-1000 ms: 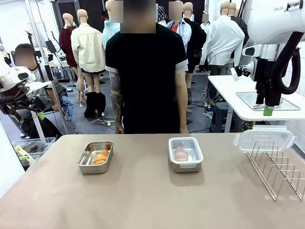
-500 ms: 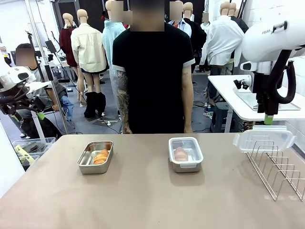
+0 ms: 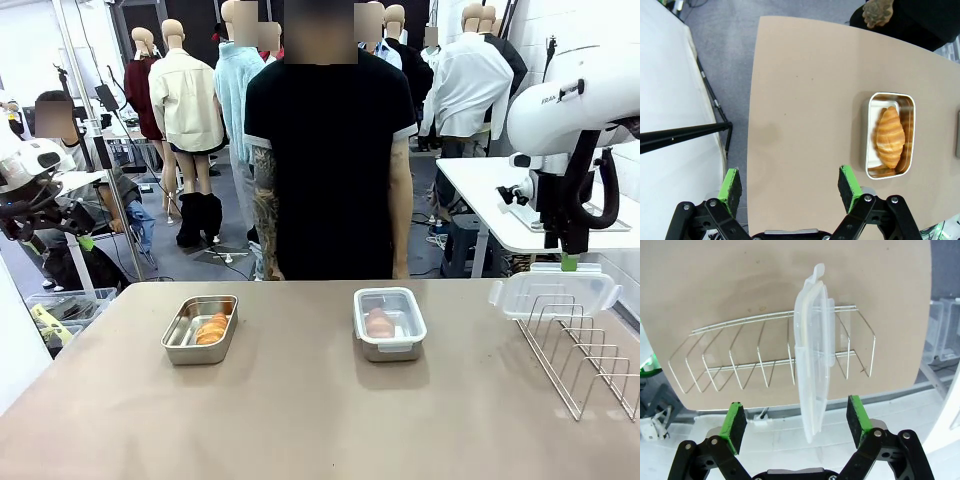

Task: Place the bread in airtight containers.
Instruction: Pick up one Airtight Container lid and hand it to the human.

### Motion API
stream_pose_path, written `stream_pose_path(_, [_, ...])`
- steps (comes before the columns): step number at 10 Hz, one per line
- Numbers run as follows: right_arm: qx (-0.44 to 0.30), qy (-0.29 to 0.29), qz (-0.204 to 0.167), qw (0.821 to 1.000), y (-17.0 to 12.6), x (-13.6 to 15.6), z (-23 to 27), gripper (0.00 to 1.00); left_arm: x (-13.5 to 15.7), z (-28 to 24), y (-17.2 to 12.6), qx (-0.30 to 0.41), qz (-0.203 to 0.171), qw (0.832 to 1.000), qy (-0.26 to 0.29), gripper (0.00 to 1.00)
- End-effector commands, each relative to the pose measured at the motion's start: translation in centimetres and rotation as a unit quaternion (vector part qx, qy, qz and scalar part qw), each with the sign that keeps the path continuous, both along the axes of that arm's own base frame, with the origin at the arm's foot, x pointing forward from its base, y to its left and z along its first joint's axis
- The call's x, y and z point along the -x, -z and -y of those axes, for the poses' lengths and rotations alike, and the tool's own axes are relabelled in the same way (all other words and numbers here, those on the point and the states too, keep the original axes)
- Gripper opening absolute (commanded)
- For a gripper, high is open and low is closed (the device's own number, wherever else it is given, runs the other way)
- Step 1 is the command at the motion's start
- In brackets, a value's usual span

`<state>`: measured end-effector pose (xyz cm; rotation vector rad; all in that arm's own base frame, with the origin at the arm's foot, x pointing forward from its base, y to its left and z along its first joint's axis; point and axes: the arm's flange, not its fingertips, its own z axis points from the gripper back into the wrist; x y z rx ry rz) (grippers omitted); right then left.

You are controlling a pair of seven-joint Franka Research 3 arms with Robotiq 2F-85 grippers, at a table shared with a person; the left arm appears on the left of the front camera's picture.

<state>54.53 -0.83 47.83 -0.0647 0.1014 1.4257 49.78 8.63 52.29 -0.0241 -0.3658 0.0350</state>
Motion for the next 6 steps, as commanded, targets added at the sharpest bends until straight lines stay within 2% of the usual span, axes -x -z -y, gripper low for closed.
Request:
stream_pose_path(1, [-0.011, -0.015, -0.004, 1.000, 0.7, -1.4, 0.4, 1.00, 0.1, 0.0, -0.2, 0.000, 0.002, 1.000, -0.003, 1.00])
stream_pose_path(6, [0.001, 0.034, -0.004, 0.999, 3.4, -5.0, -0.5, 1.00, 0.1, 0.0, -0.2, 0.000, 0.002, 1.000, -0.003, 1.00])
